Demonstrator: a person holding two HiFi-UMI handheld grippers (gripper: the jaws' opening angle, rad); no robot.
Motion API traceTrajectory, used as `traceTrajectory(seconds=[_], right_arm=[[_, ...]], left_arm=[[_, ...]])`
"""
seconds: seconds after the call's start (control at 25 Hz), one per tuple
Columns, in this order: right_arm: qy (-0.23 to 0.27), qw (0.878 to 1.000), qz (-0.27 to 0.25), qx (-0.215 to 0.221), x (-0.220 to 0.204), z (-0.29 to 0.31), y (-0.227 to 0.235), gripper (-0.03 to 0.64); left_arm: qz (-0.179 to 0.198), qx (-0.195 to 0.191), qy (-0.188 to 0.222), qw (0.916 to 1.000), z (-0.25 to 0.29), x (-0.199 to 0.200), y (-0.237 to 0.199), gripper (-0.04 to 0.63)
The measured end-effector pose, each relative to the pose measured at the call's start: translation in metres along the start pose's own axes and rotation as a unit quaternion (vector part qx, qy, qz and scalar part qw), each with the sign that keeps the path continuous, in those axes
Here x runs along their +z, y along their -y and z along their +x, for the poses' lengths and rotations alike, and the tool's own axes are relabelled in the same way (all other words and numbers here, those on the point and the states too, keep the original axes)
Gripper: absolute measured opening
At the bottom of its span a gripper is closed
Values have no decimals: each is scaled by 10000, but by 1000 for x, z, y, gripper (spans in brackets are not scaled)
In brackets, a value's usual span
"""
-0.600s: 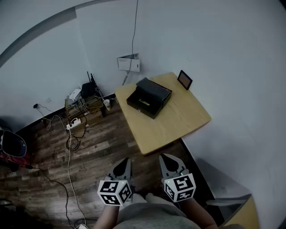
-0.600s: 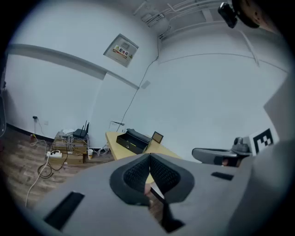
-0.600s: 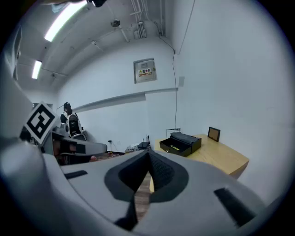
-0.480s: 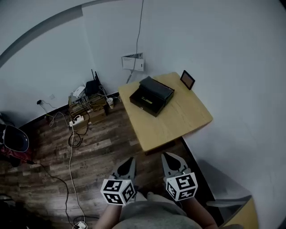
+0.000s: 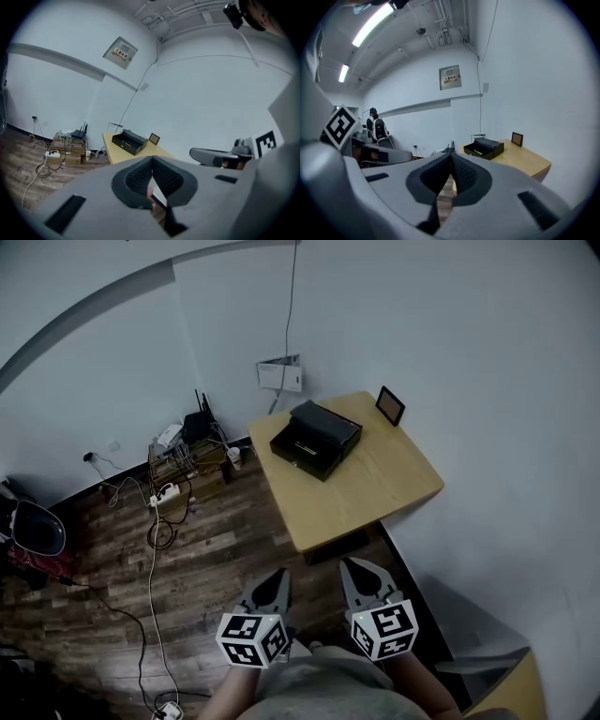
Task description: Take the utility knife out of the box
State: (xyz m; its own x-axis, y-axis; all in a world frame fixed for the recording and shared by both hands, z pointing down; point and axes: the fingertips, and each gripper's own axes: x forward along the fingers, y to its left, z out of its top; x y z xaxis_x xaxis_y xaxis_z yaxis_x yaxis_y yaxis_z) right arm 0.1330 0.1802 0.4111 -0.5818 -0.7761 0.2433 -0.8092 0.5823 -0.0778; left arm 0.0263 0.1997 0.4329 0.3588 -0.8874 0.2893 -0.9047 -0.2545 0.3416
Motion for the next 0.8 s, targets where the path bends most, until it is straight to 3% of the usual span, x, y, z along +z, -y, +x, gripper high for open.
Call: traceTrajectory(seconds=[0.28,0.8], right_arm=[[-81,9991,377,200,-13,0,6,0],[-267,9977,574,259,-13,69,32,0]], left_arm=[[-66,36,-47,10000,5,-8,9,3],[-193,84,-127,9997,63,10,-33,3]])
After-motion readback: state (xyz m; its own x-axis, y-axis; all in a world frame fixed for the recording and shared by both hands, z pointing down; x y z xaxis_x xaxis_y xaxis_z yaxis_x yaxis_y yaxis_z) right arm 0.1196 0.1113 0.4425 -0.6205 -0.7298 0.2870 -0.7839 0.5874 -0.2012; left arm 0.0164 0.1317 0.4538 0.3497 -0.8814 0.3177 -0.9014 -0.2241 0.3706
